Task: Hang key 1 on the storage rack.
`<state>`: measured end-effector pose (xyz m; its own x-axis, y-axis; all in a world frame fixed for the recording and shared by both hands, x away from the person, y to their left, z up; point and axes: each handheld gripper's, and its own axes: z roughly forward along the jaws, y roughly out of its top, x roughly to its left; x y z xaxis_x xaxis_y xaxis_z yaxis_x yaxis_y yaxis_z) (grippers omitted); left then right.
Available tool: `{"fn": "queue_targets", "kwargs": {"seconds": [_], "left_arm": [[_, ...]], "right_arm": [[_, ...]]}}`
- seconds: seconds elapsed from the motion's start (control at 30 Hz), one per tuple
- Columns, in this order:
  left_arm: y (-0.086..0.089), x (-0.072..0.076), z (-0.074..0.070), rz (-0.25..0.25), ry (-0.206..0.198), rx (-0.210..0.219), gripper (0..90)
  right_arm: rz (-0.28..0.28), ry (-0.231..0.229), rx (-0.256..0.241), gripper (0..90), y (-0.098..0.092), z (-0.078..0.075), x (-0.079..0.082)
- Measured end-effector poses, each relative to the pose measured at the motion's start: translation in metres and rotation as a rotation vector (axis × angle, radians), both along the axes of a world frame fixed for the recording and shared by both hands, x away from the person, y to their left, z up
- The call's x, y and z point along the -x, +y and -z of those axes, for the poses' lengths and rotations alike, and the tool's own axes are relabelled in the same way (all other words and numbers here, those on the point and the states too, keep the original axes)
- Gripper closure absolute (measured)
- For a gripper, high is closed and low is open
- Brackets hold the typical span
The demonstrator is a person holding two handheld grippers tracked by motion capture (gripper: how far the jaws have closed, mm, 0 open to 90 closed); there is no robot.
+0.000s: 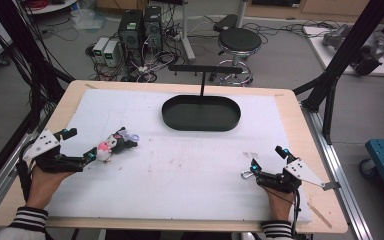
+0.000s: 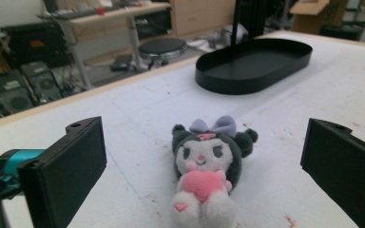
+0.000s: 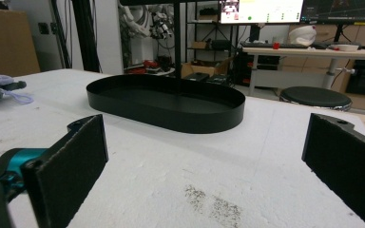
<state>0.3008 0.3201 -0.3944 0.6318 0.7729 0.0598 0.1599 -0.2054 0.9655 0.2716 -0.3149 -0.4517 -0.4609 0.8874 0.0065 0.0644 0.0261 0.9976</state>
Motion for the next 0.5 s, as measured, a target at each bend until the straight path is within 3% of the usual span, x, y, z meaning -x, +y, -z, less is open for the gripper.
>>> {"fn": "queue_targets", "kwargs": {"seconds": [0.13,0.2,0.37,0.5], "left_arm": [[-0.004,-0.006,-0.004,0.027,0.047,-0.032,1.7],[-0.007,-0.011,-0.008,0.040,0.076,-0.080,1.7],[-0.010,-0.018,-0.013,0.043,0.124,-0.129,1.7],[-0.013,-0.025,-0.014,0.025,0.153,-0.206,1.7]], "right_arm": [[0.001,0.006,-0.002,0.5,0.000,0.000,0.001],[0.001,0.005,-0.001,0.5,0.001,0.000,0.001],[0.000,0.005,-0.005,0.5,0.000,0.000,0.001],[0.002,0.003,-0.001,0.5,0.001,0.000,0.001]]}}
